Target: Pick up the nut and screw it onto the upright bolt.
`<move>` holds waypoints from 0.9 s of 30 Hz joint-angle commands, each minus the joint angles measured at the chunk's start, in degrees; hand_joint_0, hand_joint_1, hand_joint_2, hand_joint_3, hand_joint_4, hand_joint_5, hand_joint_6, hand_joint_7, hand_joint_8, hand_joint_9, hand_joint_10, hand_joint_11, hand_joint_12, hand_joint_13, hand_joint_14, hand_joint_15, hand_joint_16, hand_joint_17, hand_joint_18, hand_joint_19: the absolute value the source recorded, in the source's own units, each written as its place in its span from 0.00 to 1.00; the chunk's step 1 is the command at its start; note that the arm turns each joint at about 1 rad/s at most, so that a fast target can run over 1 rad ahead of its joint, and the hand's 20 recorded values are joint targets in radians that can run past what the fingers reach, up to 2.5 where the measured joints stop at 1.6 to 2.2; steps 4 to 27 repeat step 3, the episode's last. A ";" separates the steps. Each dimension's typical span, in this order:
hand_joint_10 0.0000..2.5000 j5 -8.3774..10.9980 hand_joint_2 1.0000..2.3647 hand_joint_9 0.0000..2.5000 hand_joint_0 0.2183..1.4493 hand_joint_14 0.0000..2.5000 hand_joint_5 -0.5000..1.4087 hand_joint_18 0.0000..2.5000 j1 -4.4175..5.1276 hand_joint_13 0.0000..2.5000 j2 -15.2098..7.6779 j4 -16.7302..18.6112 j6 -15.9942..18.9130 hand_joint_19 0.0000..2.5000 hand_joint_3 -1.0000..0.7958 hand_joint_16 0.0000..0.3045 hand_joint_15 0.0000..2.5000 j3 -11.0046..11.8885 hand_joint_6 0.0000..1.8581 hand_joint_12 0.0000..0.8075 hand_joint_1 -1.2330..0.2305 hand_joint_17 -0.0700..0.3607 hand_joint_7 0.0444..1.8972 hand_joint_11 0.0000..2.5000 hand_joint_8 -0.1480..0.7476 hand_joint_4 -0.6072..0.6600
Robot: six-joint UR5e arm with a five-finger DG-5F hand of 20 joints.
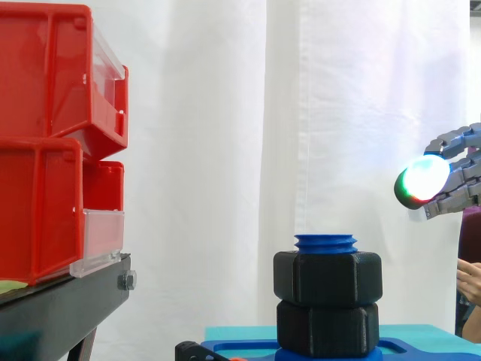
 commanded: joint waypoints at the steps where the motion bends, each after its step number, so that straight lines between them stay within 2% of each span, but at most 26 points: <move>1: 0.00 0.00 0.00 0.08 0.21 0.00 0.14 0.00 0.00 0.04 0.00 0.00 0.00 0.00 0.28 0.14 0.00 0.00 0.27 0.41 0.65 0.38 0.34 0.00 0.35 0.50; 27: 0.00 0.00 0.00 0.08 0.21 0.00 0.13 0.00 0.00 0.04 0.00 0.00 0.00 0.00 0.28 0.14 0.00 0.00 0.27 0.40 0.65 0.38 0.36 0.00 0.35 0.50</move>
